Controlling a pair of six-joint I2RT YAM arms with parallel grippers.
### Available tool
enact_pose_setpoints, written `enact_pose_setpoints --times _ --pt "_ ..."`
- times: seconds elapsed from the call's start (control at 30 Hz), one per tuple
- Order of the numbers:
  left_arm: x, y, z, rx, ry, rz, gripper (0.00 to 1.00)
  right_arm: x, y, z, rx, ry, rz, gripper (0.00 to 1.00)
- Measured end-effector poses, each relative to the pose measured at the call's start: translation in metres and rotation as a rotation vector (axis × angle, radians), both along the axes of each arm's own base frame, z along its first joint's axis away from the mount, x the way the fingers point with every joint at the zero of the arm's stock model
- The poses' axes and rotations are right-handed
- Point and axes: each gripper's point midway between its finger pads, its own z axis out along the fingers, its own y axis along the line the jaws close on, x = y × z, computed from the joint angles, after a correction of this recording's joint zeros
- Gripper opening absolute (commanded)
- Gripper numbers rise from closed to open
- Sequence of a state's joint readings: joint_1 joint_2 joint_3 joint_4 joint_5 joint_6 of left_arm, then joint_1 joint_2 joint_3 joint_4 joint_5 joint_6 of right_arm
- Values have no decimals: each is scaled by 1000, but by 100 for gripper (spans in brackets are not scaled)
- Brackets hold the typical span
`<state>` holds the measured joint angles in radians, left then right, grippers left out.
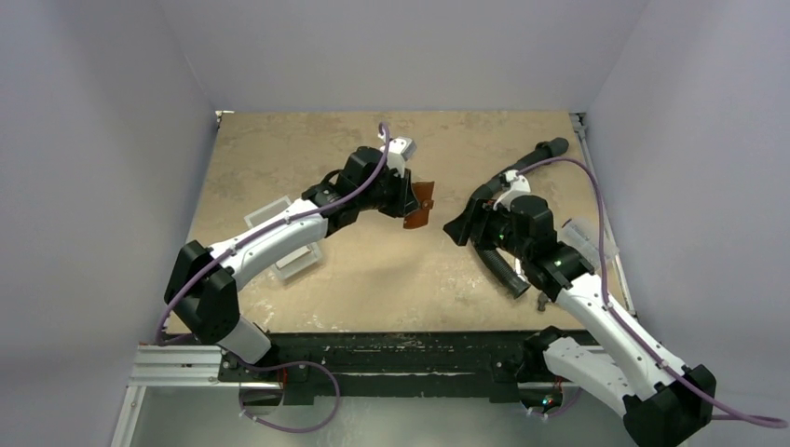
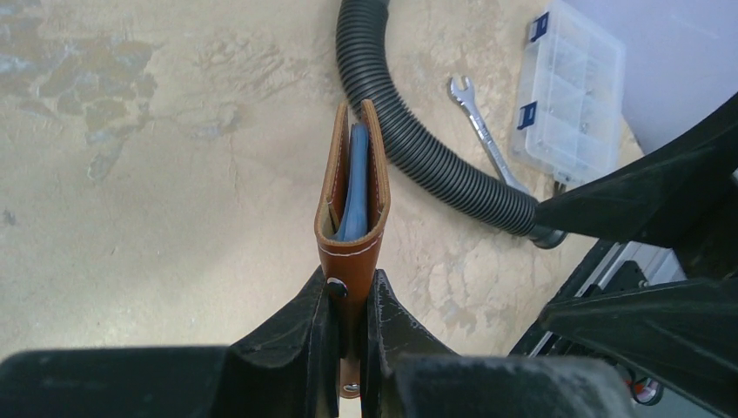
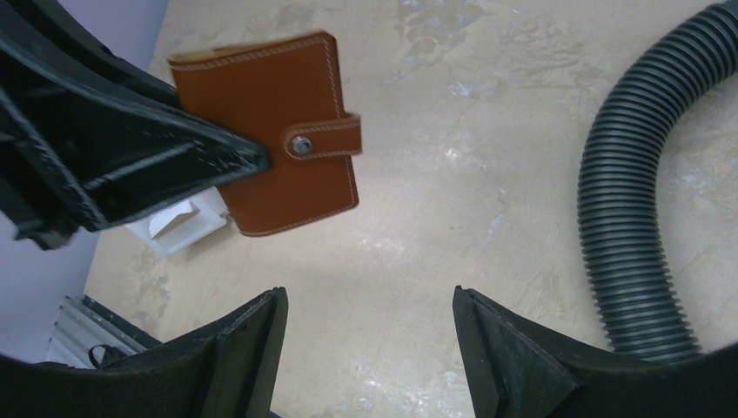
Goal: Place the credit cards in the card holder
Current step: Open the card holder at the center of the board.
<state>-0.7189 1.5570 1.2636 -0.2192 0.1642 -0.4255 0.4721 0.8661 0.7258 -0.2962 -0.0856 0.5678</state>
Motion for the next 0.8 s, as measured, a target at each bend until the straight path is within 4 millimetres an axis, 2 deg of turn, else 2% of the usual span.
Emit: enact_pose_setpoints --times 0.17,0.3,0.5,0.6,0.67,0.77,0.8 --pt "-7 10 -20 55 28 3 0 0 9 6 1 -6 26 77" --pt "-7 12 -22 65 31 6 0 0 16 10 -13 -14 43 79" --pt "-9 9 -29 66 54 -7 0 5 37 28 -19 -50 86 86" --pt "-13 3 -38 56 98 -32 0 8 44 25 -30 -46 100 86" --pt "-19 -4 -45 36 141 -58 0 12 45 20 -51 -28 101 79" --pt "-27 -12 -54 -6 209 -98 0 17 42 19 -82 -26 84 52" --pt "-30 -15 -58 -18 230 -109 0 18 40 21 -87 -33 75 47"
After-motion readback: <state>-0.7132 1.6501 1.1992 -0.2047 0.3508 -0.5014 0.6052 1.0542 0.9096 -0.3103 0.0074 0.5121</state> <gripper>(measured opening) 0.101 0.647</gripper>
